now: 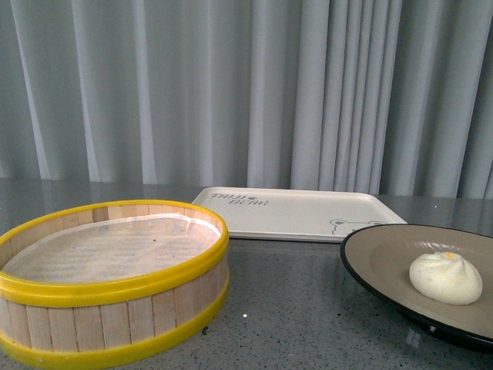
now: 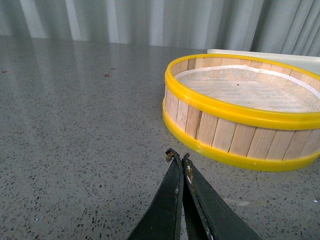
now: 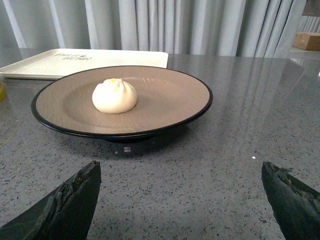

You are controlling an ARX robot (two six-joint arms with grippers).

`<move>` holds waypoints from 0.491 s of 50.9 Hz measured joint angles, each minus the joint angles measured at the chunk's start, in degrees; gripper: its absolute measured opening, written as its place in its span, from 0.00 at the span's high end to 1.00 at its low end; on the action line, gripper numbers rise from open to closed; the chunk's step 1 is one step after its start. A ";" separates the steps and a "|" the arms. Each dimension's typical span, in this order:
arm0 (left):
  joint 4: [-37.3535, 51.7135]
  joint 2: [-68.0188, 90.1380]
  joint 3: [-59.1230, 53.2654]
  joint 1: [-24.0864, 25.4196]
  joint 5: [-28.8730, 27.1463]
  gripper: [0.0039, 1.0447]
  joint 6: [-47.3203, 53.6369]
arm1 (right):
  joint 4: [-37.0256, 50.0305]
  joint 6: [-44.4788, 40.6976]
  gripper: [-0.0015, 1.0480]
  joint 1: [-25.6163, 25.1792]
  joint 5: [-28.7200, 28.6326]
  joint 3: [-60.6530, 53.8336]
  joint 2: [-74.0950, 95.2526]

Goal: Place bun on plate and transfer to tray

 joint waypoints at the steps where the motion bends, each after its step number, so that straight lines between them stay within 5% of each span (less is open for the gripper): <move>1: -0.39 -0.24 0.00 0.00 0.00 0.96 0.00 | 0.00 0.00 0.08 0.00 0.00 0.00 0.00; 25: -9.64 -9.60 0.00 0.00 0.00 0.96 0.00 | 0.00 -0.02 0.08 0.00 0.00 0.00 0.00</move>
